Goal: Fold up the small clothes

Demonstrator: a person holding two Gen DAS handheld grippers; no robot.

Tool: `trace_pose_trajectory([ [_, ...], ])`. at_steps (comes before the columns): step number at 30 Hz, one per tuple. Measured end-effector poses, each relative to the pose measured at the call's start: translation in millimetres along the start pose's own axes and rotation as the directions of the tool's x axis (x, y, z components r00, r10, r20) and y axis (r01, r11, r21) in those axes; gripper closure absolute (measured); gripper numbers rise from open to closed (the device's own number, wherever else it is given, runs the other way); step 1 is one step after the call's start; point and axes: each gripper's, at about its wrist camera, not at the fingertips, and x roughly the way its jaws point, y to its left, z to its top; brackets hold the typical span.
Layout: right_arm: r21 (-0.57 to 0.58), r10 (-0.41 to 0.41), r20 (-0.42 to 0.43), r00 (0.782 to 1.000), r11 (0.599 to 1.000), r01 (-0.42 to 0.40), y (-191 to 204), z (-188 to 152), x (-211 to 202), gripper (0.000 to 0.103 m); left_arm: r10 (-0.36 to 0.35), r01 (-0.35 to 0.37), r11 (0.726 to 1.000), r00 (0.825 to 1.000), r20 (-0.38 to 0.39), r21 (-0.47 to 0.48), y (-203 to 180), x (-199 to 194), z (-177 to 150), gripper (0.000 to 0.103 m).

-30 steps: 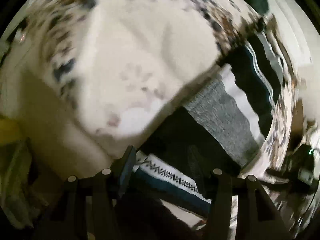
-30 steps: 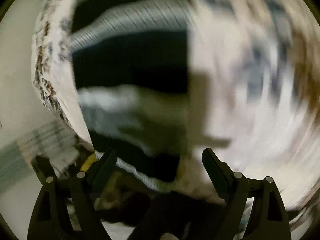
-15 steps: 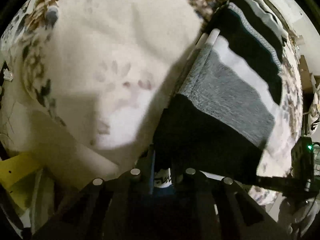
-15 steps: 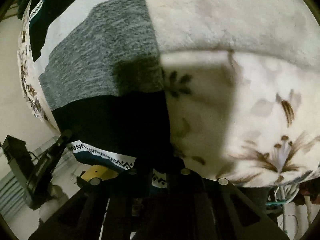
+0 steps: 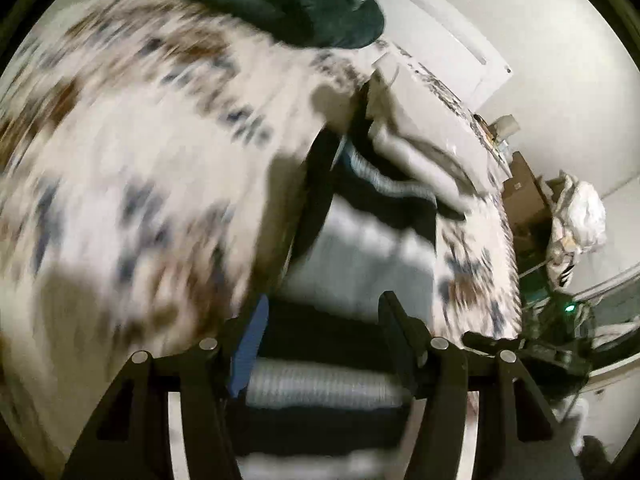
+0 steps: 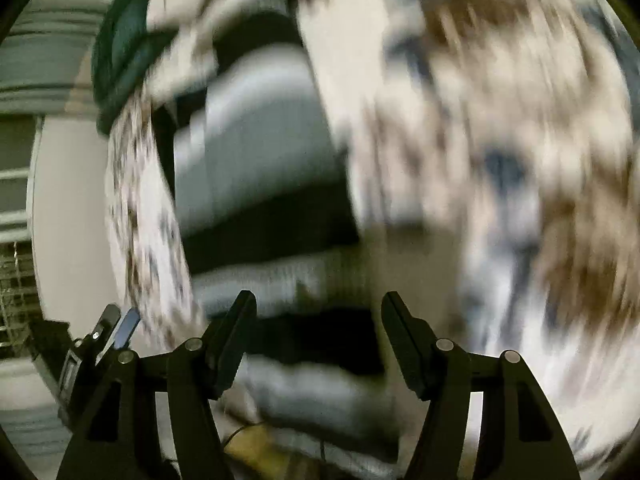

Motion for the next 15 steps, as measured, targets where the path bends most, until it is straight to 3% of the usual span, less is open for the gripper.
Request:
trace_pose_trajectory([
  [5,-0.071,0.070,0.057,0.996,0.995,-0.066,33,99,4,0.036,-0.043,0.046,0.996,0.998,-0.042,0.071,-29,84,69,0.048],
  [9,-0.140,0.164,-0.022,0.986,0.976,-0.166,55,139,34,0.036,0.044,-0.033,0.994,0.993,-0.108,0.107,-22,149,95,0.048],
  [12,-0.097,0.036,0.025,0.999,0.995,-0.033,46,165,58,0.037,0.139,-0.123,0.985,0.981,-0.135,0.121,-1,183,107,0.048],
  [15,-0.043,-0.102,0.065,0.993,0.994,0.105,21,181,73,0.039,0.159,-0.144,0.984,0.977,-0.144,0.108,18,191,115,0.048],
])
